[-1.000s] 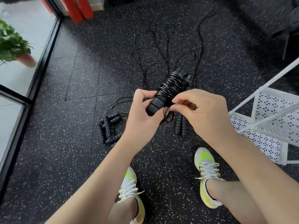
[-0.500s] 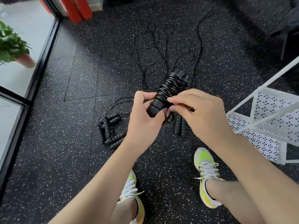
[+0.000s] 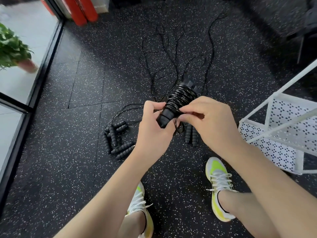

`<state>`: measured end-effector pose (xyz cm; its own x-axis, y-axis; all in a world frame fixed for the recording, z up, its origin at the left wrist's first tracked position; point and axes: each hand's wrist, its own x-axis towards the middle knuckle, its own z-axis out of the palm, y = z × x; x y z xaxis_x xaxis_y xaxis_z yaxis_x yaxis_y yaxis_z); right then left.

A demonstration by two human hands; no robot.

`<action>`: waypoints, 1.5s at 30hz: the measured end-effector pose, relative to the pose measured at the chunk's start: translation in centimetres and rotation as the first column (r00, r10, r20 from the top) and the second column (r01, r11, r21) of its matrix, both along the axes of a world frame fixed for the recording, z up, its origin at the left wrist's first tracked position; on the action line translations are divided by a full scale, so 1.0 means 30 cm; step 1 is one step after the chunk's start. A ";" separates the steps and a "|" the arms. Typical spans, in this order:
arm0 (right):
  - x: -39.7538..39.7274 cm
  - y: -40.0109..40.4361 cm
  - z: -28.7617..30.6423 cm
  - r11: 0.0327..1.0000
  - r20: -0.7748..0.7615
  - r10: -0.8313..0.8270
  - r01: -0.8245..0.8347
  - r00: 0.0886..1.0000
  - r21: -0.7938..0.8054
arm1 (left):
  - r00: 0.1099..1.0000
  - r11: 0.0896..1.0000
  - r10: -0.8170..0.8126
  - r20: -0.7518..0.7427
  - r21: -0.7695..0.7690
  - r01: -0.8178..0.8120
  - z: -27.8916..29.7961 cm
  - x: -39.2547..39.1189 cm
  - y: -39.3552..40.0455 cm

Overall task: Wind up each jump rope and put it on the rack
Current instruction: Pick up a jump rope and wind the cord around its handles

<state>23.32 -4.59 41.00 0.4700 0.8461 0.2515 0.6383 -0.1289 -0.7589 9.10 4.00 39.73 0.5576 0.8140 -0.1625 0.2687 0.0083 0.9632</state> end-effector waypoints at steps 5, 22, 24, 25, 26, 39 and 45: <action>0.020 -0.002 0.011 1.000 -0.231 0.015 -0.019 0.973 -0.016 | 1.000 1.000 -0.025 0.016 -0.003 0.025 0.020 -0.002 0.008; 0.022 -0.005 0.006 0.996 -0.052 0.023 -0.027 0.998 -0.082 | 0.999 0.999 -0.046 -0.024 0.011 0.046 0.012 -0.007 0.007; 0.031 -0.005 0.011 0.994 -0.065 0.063 -0.068 0.996 -0.091 | 0.999 0.999 -0.029 -0.017 -0.018 0.028 0.008 -0.006 0.007; 0.038 -0.006 0.014 0.989 -0.066 0.102 -0.108 0.993 -0.105 | 1.000 0.999 -0.018 -0.009 -0.043 0.018 0.010 -0.006 0.010; 0.046 -0.007 0.017 0.980 -0.068 0.145 -0.152 0.987 -0.124 | 1.000 0.997 -0.004 0.004 -0.078 0.004 0.008 -0.006 0.017; -0.008 0.009 0.000 0.926 -0.516 -0.080 -0.128 0.853 -0.354 | 0.940 0.916 0.161 0.302 -0.401 -0.027 0.058 -0.027 0.068; -0.026 0.024 -0.022 0.947 -0.651 -0.081 -0.145 0.755 -0.286 | 0.916 0.898 0.116 0.385 -0.434 0.069 0.061 -0.040 0.075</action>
<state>22.54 -3.86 40.35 0.3933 0.8412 -0.3712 0.0148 -0.4095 -0.9122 7.90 6.26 41.57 0.6312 0.7268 -0.2709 -0.1348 0.4467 0.8844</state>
